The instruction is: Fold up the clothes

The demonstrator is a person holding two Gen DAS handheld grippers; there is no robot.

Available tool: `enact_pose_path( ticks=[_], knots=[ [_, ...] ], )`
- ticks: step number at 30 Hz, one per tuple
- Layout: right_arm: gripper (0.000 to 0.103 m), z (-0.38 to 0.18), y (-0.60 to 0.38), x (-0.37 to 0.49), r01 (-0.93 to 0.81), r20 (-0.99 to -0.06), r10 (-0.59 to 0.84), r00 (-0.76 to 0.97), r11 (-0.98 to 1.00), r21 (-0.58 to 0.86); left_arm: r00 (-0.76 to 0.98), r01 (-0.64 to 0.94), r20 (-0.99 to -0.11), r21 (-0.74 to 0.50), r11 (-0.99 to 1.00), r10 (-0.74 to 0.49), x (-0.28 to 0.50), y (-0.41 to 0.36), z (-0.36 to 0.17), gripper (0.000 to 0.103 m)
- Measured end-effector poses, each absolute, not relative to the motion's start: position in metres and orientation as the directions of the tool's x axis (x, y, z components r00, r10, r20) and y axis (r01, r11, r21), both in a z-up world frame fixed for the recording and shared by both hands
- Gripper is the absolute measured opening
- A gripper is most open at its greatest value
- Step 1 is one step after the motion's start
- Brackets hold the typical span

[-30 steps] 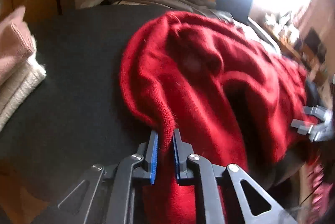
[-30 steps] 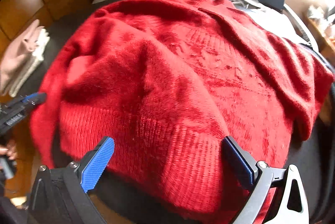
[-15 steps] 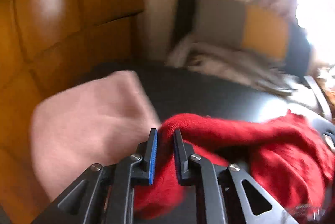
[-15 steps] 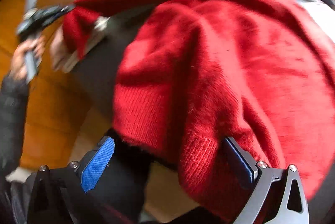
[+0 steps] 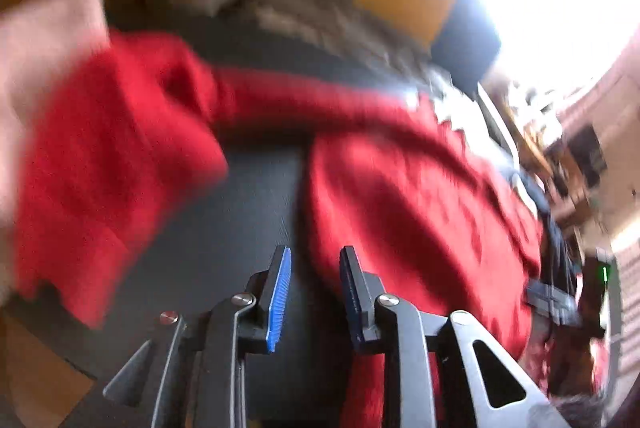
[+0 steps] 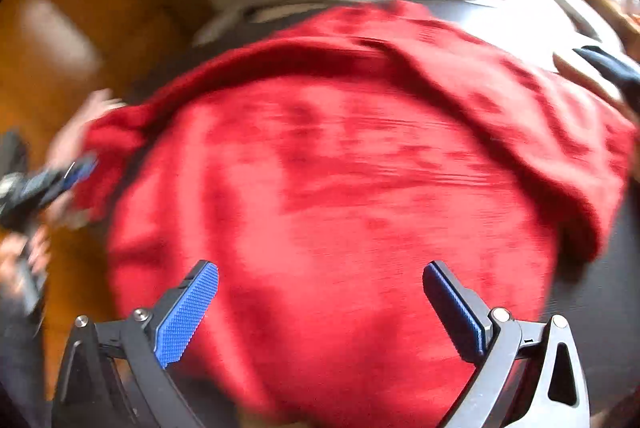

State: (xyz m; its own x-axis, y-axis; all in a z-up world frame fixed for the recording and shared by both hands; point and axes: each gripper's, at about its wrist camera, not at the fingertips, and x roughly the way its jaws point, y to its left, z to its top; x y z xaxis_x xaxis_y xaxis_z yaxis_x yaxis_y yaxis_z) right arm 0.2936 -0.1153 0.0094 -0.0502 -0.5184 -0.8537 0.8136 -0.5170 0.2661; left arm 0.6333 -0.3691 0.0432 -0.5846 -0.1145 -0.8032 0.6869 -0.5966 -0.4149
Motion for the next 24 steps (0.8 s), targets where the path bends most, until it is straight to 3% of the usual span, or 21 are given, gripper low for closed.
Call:
enact_pose_path(
  ticks=[4, 7, 8, 10, 12, 14, 19, 22, 24],
  knots=[
    [0.103, -0.013, -0.108, 0.269, 0.79, -0.878, -0.464, -0.116, -0.579, 0.201, -0.609, 0.659, -0.793, -0.51, -0.553, 0.005, 0.621, -0.349, 0.006, 0.029],
    [0.103, -0.017, -0.111, 0.267, 0.812, -0.883, -0.437, -0.171, -0.57, 0.125, -0.686, 0.605, -0.722, -0.634, -0.482, 0.088, 0.608, -0.341, -0.002, 0.026],
    [0.103, -0.018, -0.114, 0.266, 0.818, -0.888, -0.415, -0.196, -0.569, 0.086, -0.704, 0.593, -0.707, -0.64, -0.489, 0.073, 0.603, -0.338, 0.004, 0.02],
    [0.103, -0.021, -0.121, 0.256, 0.816, -0.888, -0.393, -0.237, -0.576, 0.037, -0.729, 0.558, -0.685, -0.601, -0.572, 0.009, 0.589, -0.322, 0.027, 0.019],
    [0.103, -0.022, -0.126, 0.242, 0.806, -0.883, -0.394, -0.257, -0.591, 0.029, -0.762, 0.491, -0.647, -0.602, -0.63, 0.025, 0.58, -0.31, 0.048, 0.027],
    [0.103, -0.022, -0.129, 0.22, 0.781, -0.875, -0.388, -0.291, -0.624, 0.017, -0.775, 0.457, -0.631, -0.598, -0.658, 0.035, 0.577, -0.302, 0.061, 0.027],
    [0.103, -0.022, -0.134, 0.172, 0.738, -0.846, -0.398, -0.355, -0.674, 0.008, -0.584, 0.677, -0.792, -0.353, -0.646, -0.18, 0.608, -0.308, 0.043, 0.028],
    [0.103, -0.016, -0.142, 0.162, 0.745, -0.847, -0.395, -0.355, -0.667, -0.001, -0.489, 0.748, -0.848, -0.287, -0.599, -0.204, 0.631, -0.31, 0.016, 0.028],
    [0.103, -0.013, -0.144, 0.161, 0.745, -0.86, -0.372, -0.349, -0.667, -0.014, -0.501, 0.752, -0.848, -0.326, -0.573, -0.176, 0.645, -0.31, 0.006, 0.028]
  ],
)
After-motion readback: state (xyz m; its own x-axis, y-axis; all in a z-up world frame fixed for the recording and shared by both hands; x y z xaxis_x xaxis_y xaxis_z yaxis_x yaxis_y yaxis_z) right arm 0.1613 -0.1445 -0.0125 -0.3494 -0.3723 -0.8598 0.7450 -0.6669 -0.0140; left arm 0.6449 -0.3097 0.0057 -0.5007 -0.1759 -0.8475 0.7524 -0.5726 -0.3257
